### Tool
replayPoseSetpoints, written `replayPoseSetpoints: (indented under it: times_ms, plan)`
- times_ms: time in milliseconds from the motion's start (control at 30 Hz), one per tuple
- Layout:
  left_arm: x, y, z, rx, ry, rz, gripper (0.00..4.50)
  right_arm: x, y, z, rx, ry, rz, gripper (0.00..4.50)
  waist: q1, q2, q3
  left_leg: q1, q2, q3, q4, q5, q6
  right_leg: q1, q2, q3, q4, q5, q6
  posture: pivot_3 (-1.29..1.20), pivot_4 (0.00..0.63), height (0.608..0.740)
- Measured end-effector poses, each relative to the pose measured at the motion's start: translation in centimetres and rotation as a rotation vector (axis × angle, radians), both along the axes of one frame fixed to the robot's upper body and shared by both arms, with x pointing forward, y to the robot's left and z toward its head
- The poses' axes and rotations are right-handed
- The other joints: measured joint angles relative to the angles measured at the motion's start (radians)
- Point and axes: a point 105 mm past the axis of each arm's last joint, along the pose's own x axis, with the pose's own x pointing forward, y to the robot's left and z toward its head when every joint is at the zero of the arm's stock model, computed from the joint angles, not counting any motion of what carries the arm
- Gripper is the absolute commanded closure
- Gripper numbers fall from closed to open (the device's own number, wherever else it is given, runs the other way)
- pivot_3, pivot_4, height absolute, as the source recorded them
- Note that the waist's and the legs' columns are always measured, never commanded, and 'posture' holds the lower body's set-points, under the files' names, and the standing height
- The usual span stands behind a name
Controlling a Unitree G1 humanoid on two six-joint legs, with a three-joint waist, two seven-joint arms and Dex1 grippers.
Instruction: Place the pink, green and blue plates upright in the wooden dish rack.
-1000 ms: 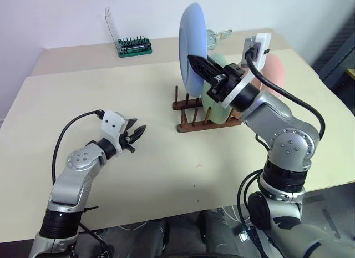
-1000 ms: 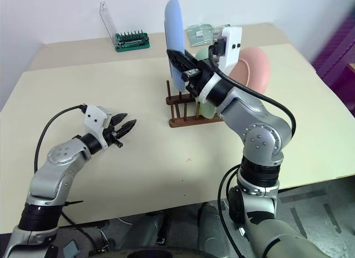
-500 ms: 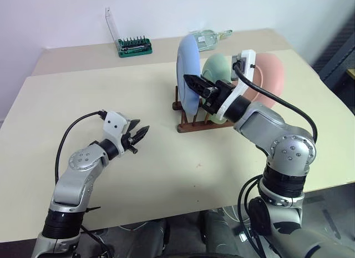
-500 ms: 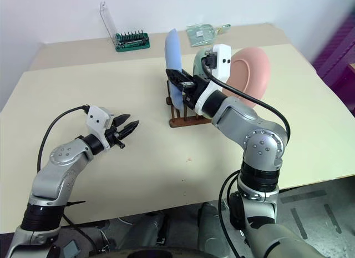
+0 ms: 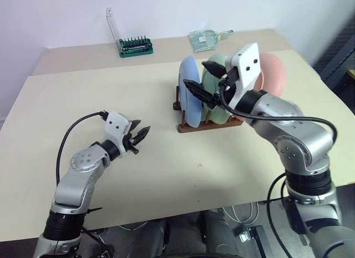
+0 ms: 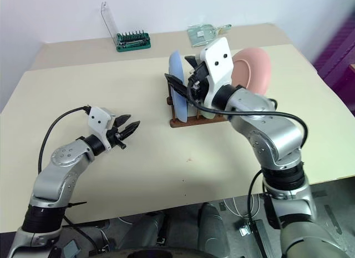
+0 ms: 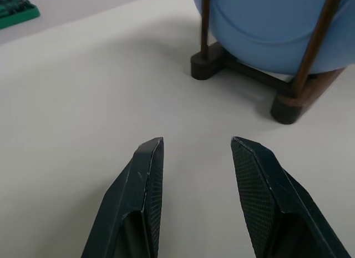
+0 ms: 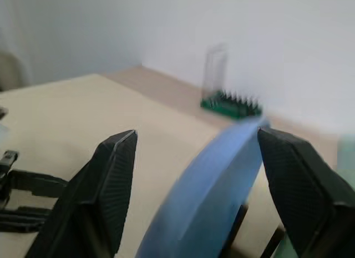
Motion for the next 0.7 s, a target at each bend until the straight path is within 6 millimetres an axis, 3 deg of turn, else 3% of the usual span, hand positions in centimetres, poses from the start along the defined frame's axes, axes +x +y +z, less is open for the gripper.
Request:
replayPoseSetpoints:
  times_ms: [100,167,233,267,333,467,600,700]
  plan:
    - [-0.1,-0.5,-0.1,0.007,0.006,-0.030,2.54,-0.9,-3.3,2.8,0.078,-0.054,-0.010,2.17,0.009,0.000,0.000,0.000,0.000,0.000,0.001,0.000,0.001,0.001,0.000,0.000,-0.001,0.000,0.000,0.00,0.150,0.738]
    - [-0.5,-1.4,-0.4,0.025,0.021,-0.093,2.54,-0.5,-8.3,4.5,0.082,-0.089,-0.184,3.35,0.025,-0.001,0.000,0.000,0.000,0.000,0.001,-0.001,0.001,0.002,0.000,0.000,-0.001,0.000,0.000,0.00,0.150,0.738]
    - [-0.9,-2.2,-0.7,0.028,0.037,-0.153,2.54,-0.1,-13.7,4.4,0.057,-0.075,-0.394,4.40,0.038,-0.001,-0.001,0.000,0.000,0.000,0.001,-0.001,0.002,0.003,0.000,0.000,-0.002,0.000,0.000,0.00,0.150,0.738]
    - [-1.2,-2.6,-0.9,0.031,0.048,-0.180,2.54,0.1,-15.9,3.8,0.048,-0.050,-0.479,4.46,0.039,-0.001,-0.001,0.001,0.000,0.001,0.001,-0.001,0.002,0.002,0.000,0.000,-0.002,0.000,0.000,0.00,0.150,0.738]
    - [-1.6,-3.4,-1.1,0.036,0.059,-0.232,2.54,0.0,-18.3,1.4,-0.064,0.011,-0.578,4.46,0.040,0.001,-0.001,0.001,0.001,0.003,0.000,-0.001,0.002,0.002,0.000,0.000,-0.001,0.000,0.000,0.00,0.150,0.738]
    - [-1.7,-4.3,-1.2,0.041,0.063,-0.276,2.54,0.3,-20.4,-2.9,-0.248,0.117,-0.670,4.46,0.021,0.003,-0.002,0.002,0.002,0.005,0.001,-0.001,0.001,0.002,0.000,0.002,-0.001,0.001,-0.001,0.00,0.150,0.738]
    - [-1.6,-4.4,-1.1,0.044,0.060,-0.290,2.54,0.7,-18.7,-5.8,-0.358,0.167,-0.566,4.46,0.017,0.003,-0.002,0.003,0.003,0.005,0.001,-0.001,0.001,0.003,0.001,0.002,-0.001,0.001,-0.001,0.00,0.150,0.738]
    - [-1.5,-4.2,-1.2,0.049,0.065,-0.287,2.54,0.9,-17.1,-6.6,-0.346,0.180,-0.487,4.46,0.022,0.003,-0.002,0.002,0.003,0.005,0.001,-0.001,0.001,0.003,0.001,0.002,-0.001,0.001,-0.001,0.00,0.150,0.738]
